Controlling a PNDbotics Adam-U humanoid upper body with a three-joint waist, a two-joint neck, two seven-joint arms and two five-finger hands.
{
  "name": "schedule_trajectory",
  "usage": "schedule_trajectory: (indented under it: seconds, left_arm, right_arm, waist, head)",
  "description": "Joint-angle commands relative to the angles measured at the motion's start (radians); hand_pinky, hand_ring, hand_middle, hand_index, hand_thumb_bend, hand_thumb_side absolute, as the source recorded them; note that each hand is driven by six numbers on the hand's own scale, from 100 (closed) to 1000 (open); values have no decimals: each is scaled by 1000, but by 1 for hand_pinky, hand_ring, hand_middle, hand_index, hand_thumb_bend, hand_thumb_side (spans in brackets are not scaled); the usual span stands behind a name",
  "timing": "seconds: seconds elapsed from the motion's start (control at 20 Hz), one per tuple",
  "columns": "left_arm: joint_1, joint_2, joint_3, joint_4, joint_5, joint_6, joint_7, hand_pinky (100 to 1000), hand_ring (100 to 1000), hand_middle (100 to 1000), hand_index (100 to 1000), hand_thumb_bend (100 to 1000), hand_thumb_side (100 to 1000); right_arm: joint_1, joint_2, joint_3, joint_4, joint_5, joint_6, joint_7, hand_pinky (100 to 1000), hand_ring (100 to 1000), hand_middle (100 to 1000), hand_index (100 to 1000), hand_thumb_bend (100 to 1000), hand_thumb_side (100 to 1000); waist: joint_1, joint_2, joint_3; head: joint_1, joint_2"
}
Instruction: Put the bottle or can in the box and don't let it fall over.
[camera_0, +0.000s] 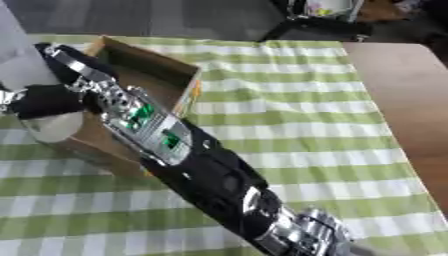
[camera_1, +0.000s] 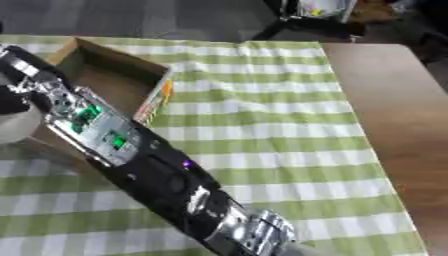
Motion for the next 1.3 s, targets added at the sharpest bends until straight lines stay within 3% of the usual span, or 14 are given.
schedule_trajectory:
  seconds: [0.05,0.2,0.35,0.45,0.5,0.65,0.75,0.95,1.3]
  left_arm:
    - [-10,23,4,-24,2,-2,1,928,775,885,855,170,826]
    - [-11,21,3,-22,3,-1,-3,928,775,884,855,169,828]
    - [-10,21,2,-22,4,-1,-6,928,775,884,855,170,828]
    - [-9,21,1,-21,4,0,-9,928,775,885,855,169,829]
    - [-8,20,1,-21,4,0,-10,928,775,885,855,170,830]
    - [-7,20,1,-19,4,1,-13,928,776,885,856,170,830]
    - [-5,20,0,-19,4,1,-16,928,776,885,856,169,830]
    - [-3,19,0,-18,4,1,-20,928,776,885,856,169,830]
    - [3,19,0,-16,4,1,-25,928,776,885,856,171,827]
  right_arm:
    - [-29,11,2,41,19,-73,2,838,891,694,411,100,100]
    - [-32,9,1,77,68,-138,23,838,935,825,567,100,100]
    - [-34,3,-4,104,137,-180,67,859,1000,1000,798,100,100]
    - [-34,0,-10,119,196,-192,106,889,1000,1000,952,100,100]
    - [-35,-2,-12,125,226,-195,136,905,1000,1000,987,100,144]
    - [-36,-8,-30,136,311,-183,222,929,1000,1000,1000,100,427]
    - [-37,-10,-44,139,338,-164,264,936,1000,1000,1000,100,539]
    - [-37,-13,-56,137,371,-147,298,946,1000,1000,1000,100,612]
    - [-56,-49,-59,86,347,-125,305,949,1000,1000,1000,100,615]
  waist:
    - [8,-10,5]
    - [7,-9,5]
    - [7,-9,2]
    - [8,-10,0]
    - [9,-11,-1]
    - [10,-12,-5]
    - [12,-13,-7]
    - [13,-14,-11]
    - [16,-23,-17]
  head:
    - [-7,-19]
    - [-6,-21]
    - [-1,-19]
    - [1,-20]
    - [2,-20]
    - [5,-18]
    - [8,-16]
    - [10,-14]
    - [15,-8]
